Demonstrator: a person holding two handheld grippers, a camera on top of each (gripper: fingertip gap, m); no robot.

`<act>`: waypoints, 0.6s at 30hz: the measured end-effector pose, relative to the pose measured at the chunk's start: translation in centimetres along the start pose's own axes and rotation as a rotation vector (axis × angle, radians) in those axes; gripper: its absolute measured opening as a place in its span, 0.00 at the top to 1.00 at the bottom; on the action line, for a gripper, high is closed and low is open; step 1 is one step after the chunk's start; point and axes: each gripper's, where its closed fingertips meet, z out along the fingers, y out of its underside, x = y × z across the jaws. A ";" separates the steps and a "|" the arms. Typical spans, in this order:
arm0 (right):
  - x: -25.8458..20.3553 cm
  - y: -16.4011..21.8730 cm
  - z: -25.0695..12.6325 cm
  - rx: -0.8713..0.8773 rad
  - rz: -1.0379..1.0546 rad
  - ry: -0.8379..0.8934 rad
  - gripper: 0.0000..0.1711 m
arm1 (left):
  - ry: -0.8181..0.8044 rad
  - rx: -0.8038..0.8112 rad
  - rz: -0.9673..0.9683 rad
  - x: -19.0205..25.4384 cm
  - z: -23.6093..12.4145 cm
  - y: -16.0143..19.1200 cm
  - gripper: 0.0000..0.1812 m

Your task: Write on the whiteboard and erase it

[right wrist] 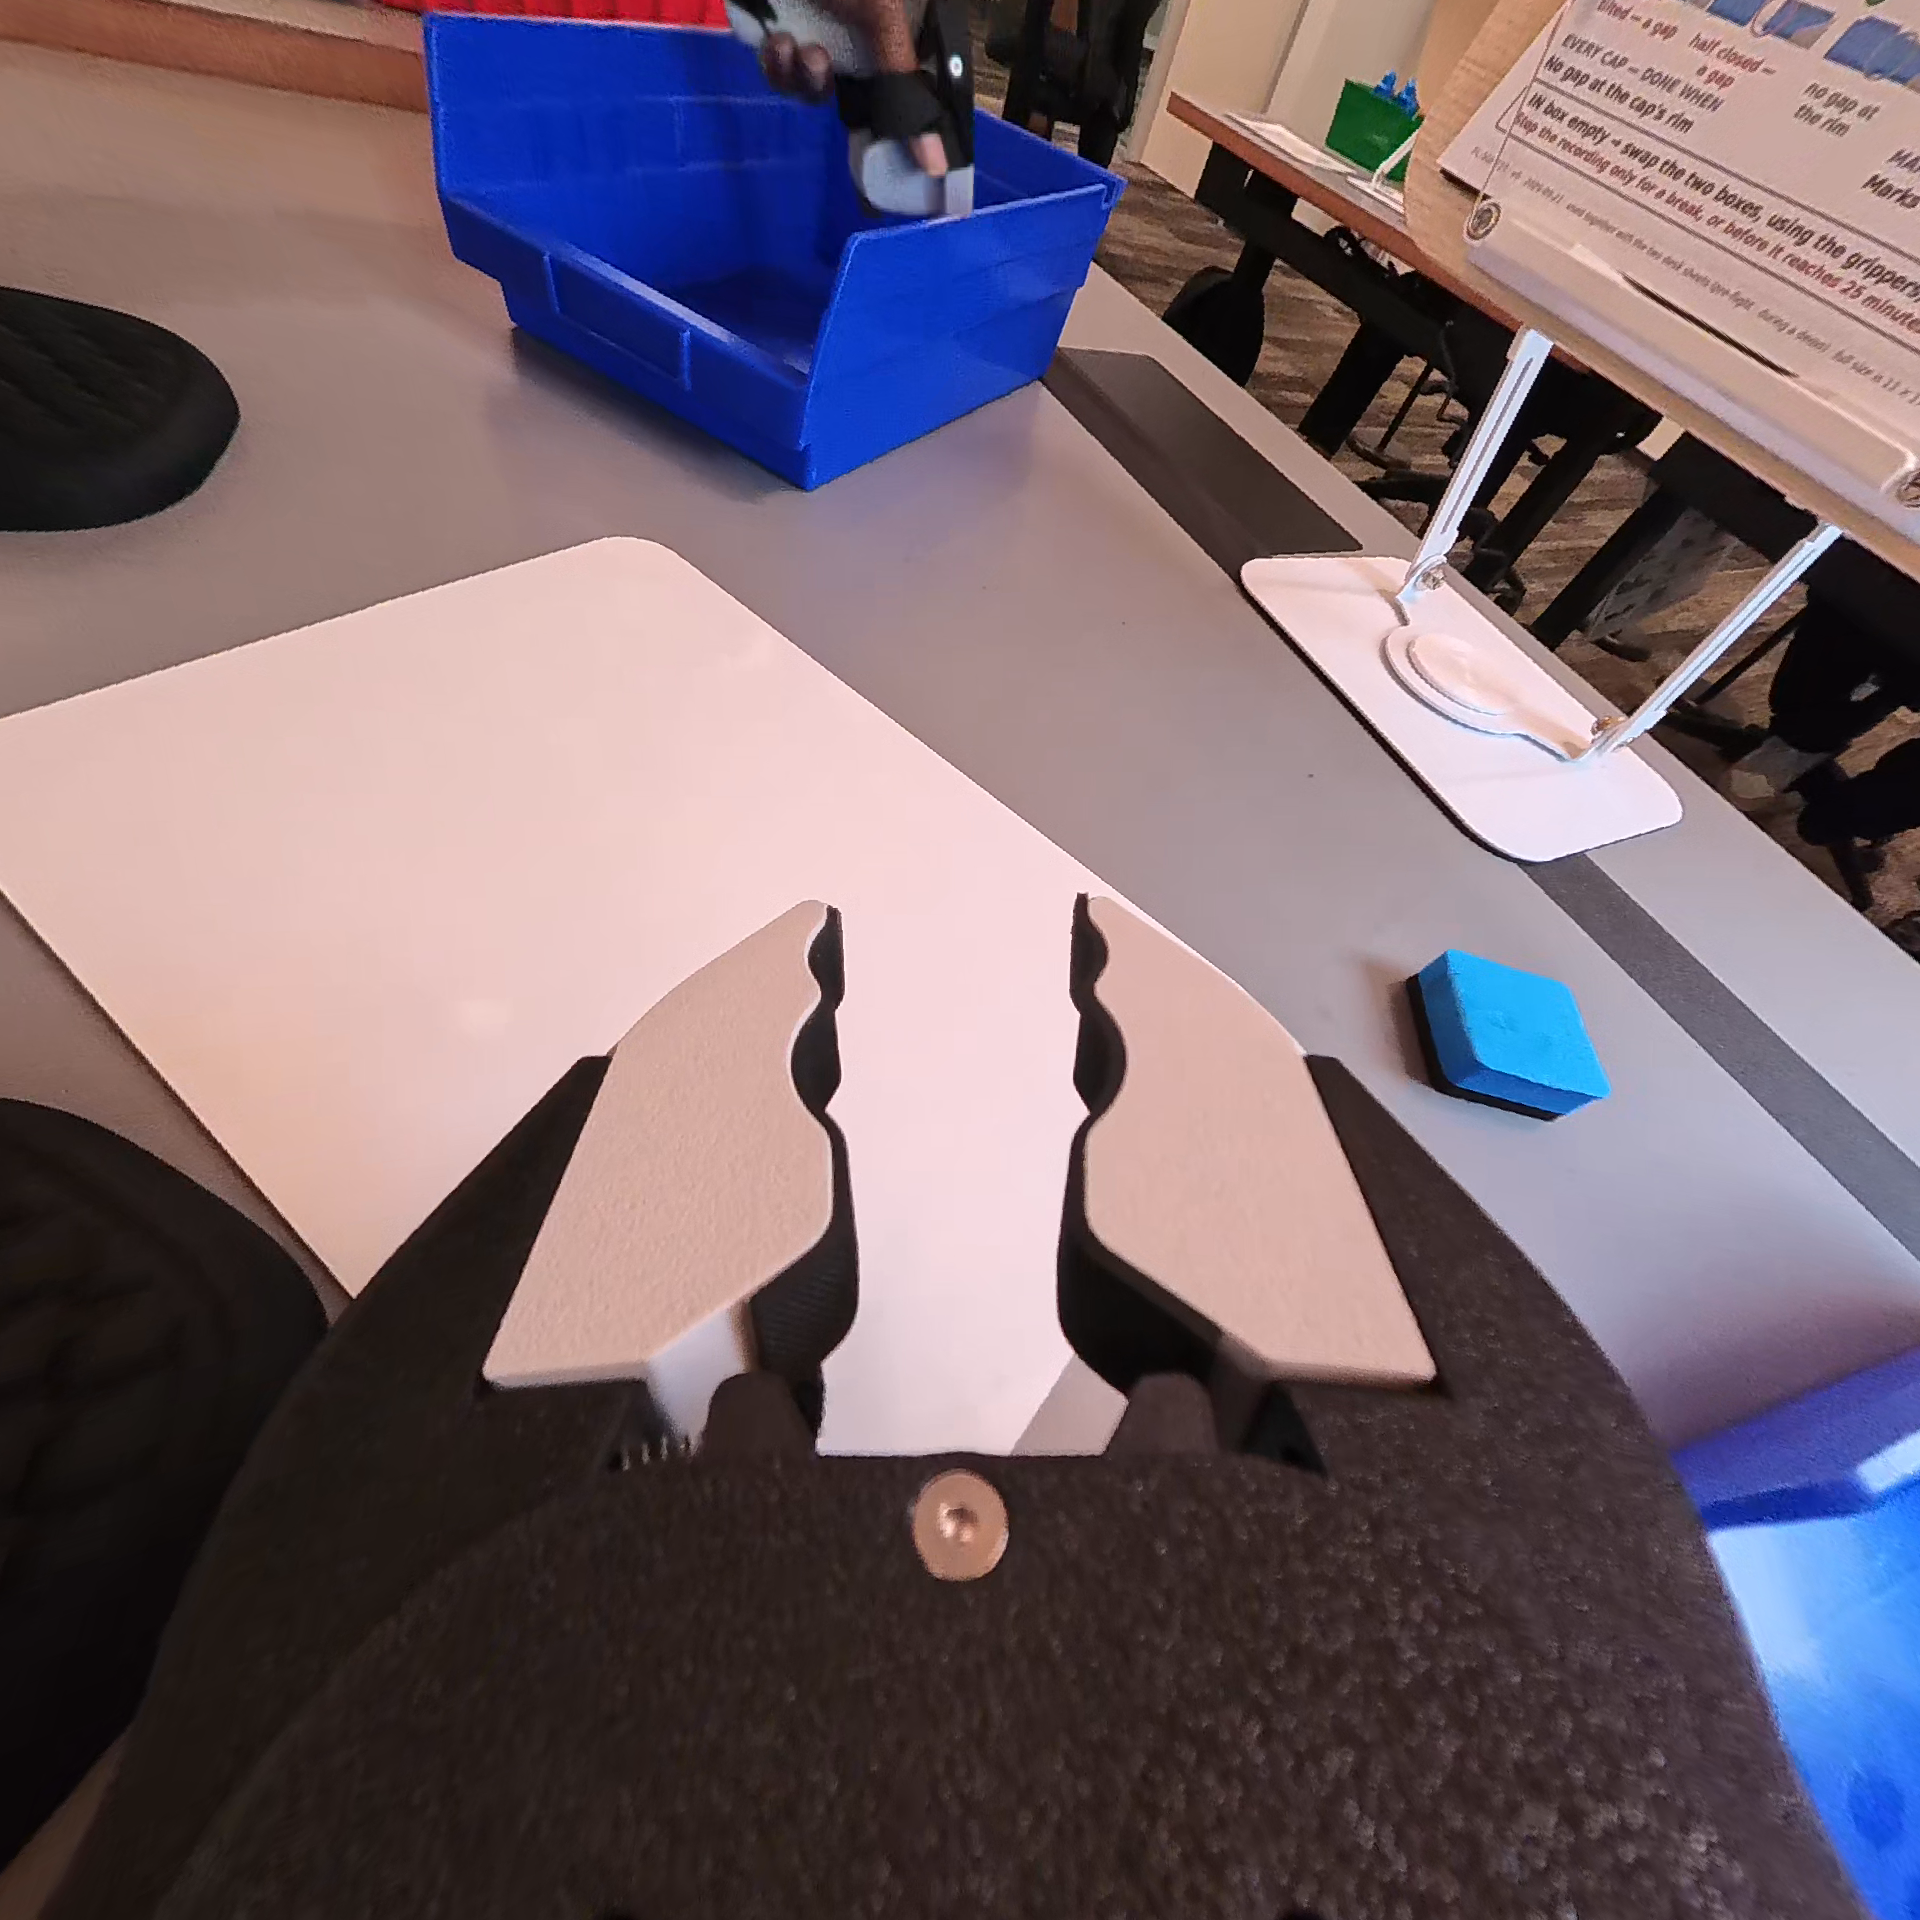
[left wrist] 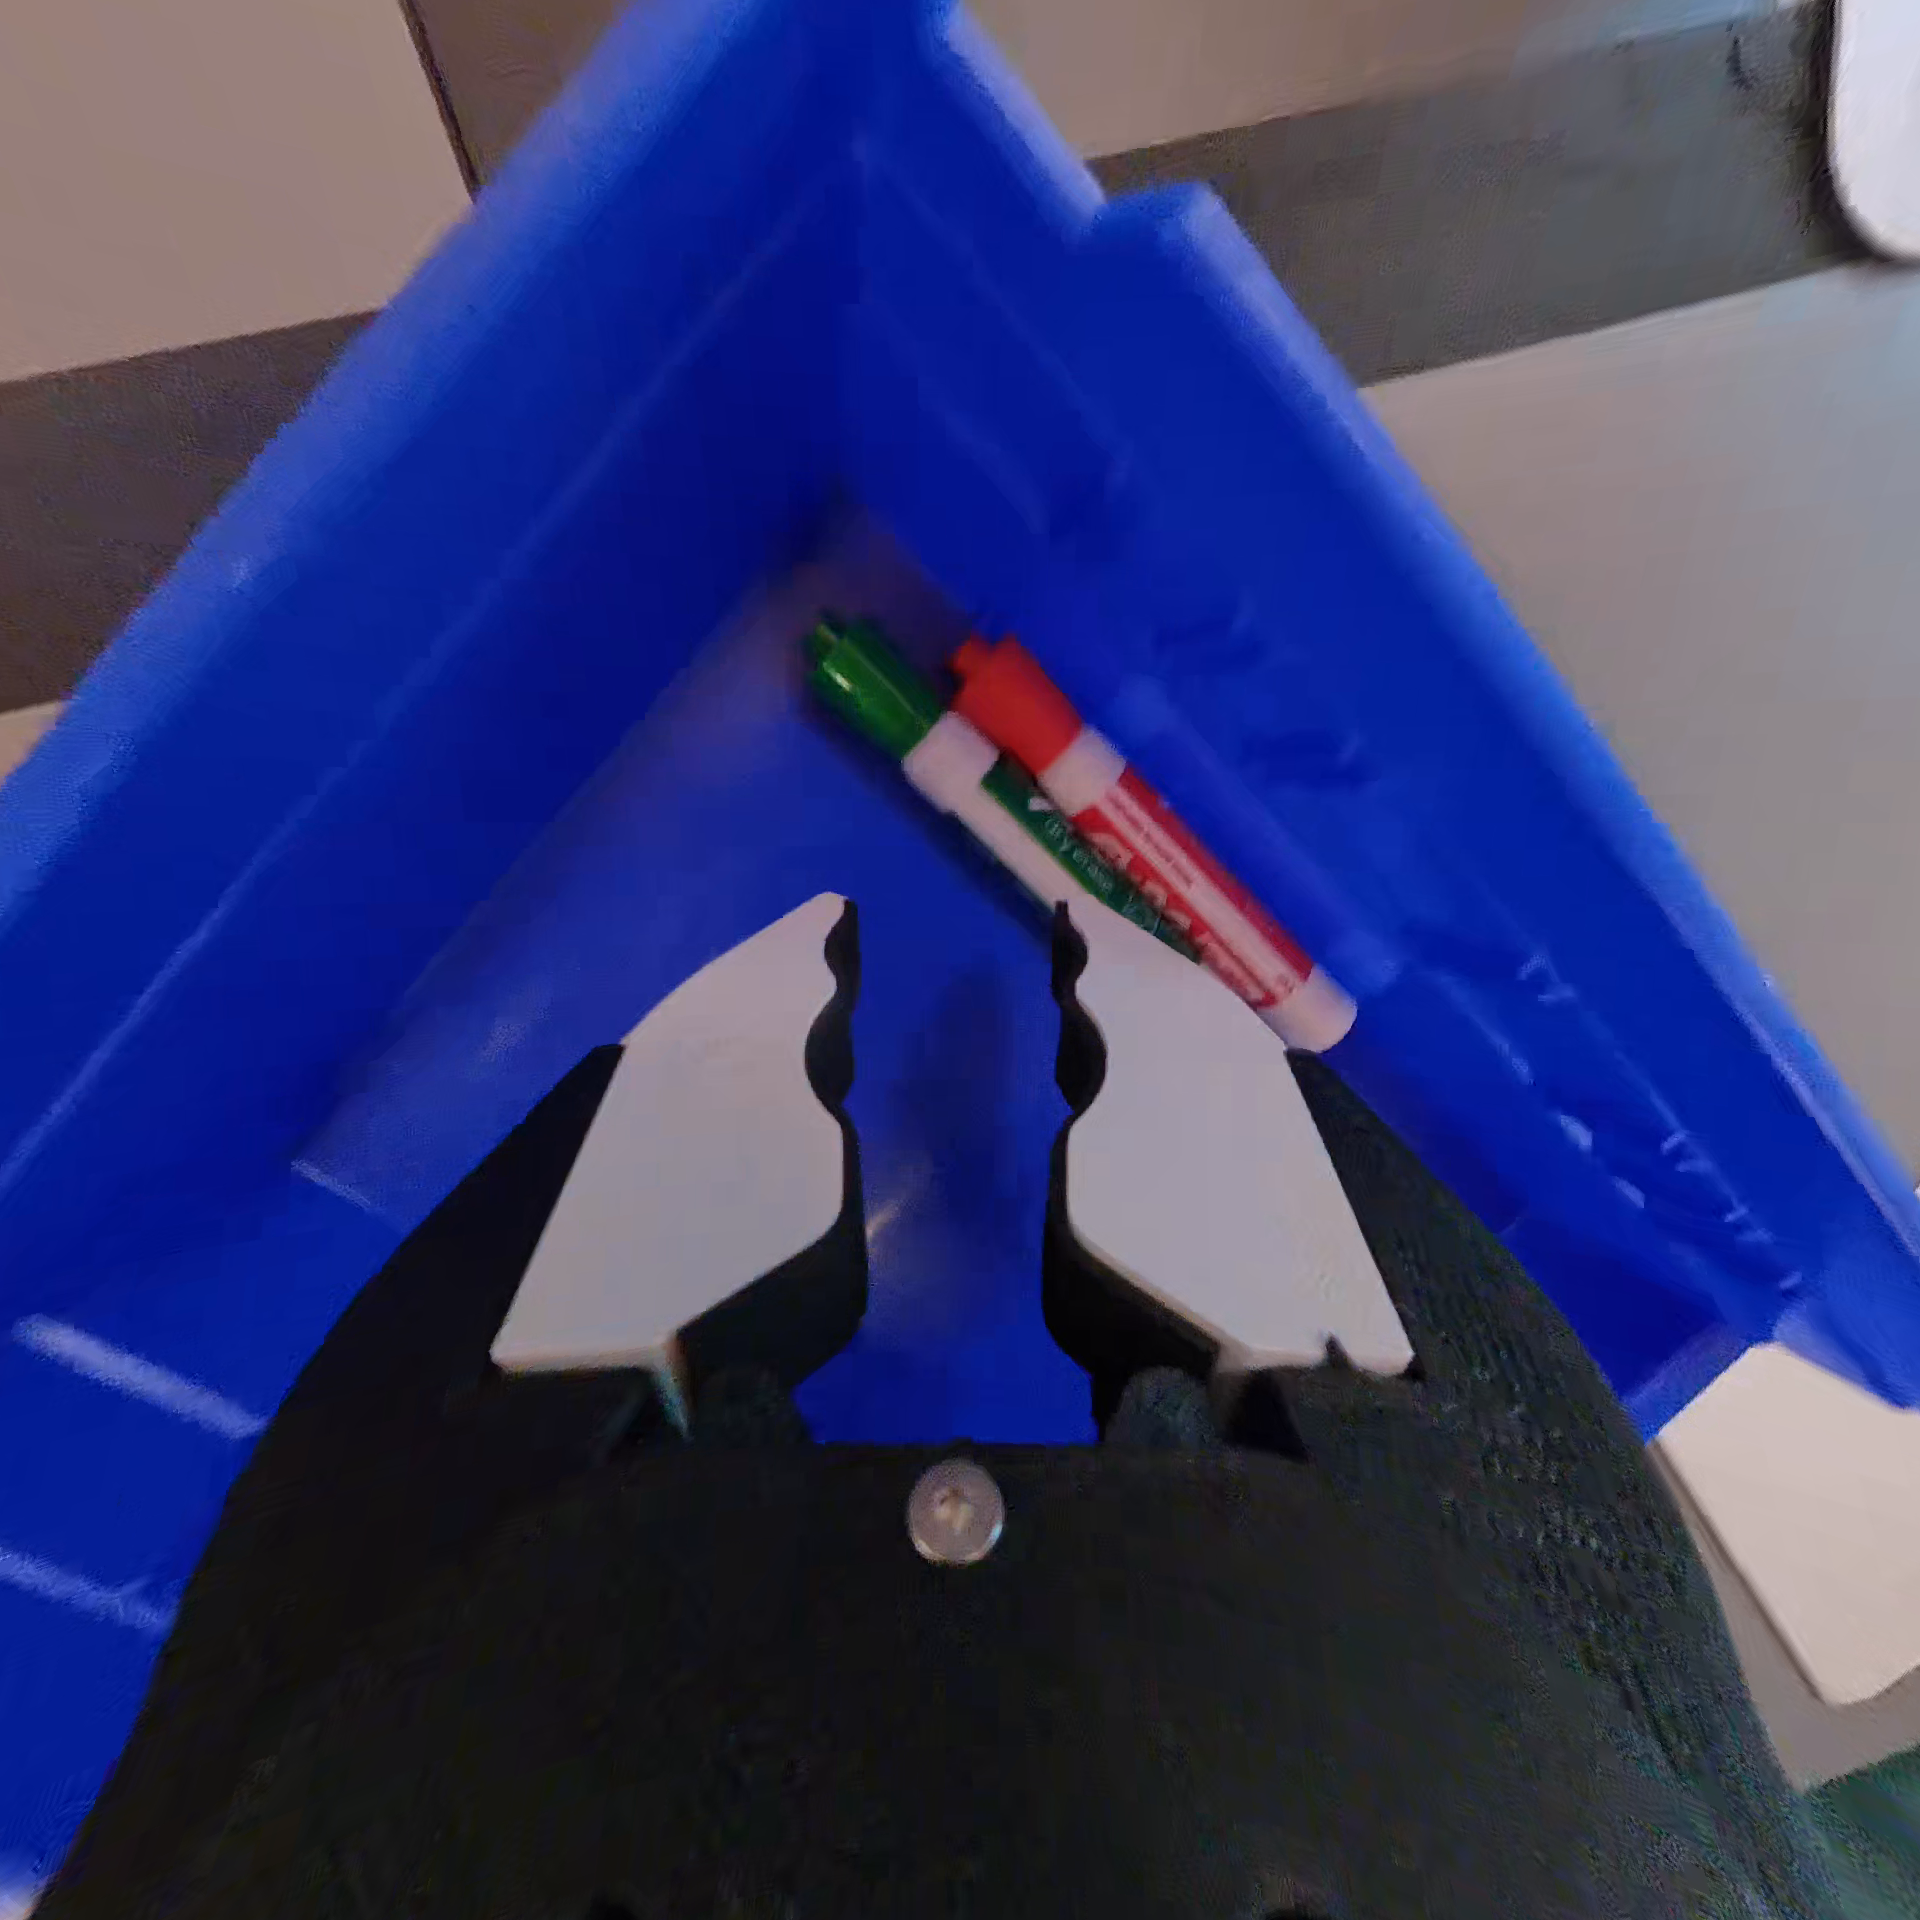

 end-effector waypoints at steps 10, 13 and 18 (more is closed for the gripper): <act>-0.1 -0.3 -0.4 0.006 -0.022 0.019 0.76 | -0.044 -0.023 -0.048 0.6 2.0 0.5 0.79; -0.2 -0.5 -0.6 0.013 -0.029 0.023 0.76 | -0.069 -0.030 -0.034 0.3 1.7 0.7 0.80; -0.2 -0.8 -0.7 0.022 -0.032 0.028 0.77 | 0.000 0.035 -0.122 0.6 2.5 0.0 0.77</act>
